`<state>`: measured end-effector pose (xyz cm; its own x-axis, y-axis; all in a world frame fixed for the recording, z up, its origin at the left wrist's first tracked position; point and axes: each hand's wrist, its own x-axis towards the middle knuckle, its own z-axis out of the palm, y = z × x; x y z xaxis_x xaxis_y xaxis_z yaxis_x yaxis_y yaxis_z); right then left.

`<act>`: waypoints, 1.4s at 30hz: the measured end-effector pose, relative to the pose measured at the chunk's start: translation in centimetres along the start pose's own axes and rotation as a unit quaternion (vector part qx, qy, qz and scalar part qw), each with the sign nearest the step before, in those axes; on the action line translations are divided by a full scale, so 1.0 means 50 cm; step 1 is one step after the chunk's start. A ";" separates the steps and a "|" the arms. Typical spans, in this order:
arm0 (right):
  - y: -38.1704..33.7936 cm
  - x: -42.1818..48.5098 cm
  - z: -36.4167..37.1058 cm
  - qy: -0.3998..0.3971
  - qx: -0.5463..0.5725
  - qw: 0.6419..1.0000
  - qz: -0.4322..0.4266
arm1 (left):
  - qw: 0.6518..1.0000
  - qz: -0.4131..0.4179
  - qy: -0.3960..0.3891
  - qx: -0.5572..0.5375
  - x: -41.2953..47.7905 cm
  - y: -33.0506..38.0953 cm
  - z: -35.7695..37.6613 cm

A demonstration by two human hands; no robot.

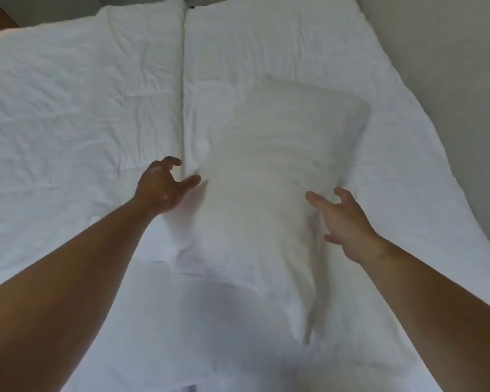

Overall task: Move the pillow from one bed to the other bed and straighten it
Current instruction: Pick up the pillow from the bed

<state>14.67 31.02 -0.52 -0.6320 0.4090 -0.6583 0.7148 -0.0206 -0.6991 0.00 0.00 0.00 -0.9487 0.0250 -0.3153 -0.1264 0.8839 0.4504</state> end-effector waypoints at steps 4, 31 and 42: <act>-0.001 0.035 0.051 -0.003 0.020 0.998 0.052 | 0.993 -0.062 -0.092 0.038 0.085 -0.005 0.026; 0.004 -0.022 -0.038 0.082 0.138 0.982 -0.094 | 0.926 -0.009 -0.112 -0.360 -0.100 0.128 0.087; 0.069 -0.188 -0.348 0.132 0.060 0.975 -0.170 | 0.899 0.042 -0.094 -0.426 -0.407 0.298 0.215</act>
<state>28.31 42.95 8.11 -0.7153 0.6316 -0.2991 0.4276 0.0571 -0.9021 20.55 17.69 4.14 -0.9091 0.2243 -0.3510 -0.3096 0.1998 0.9296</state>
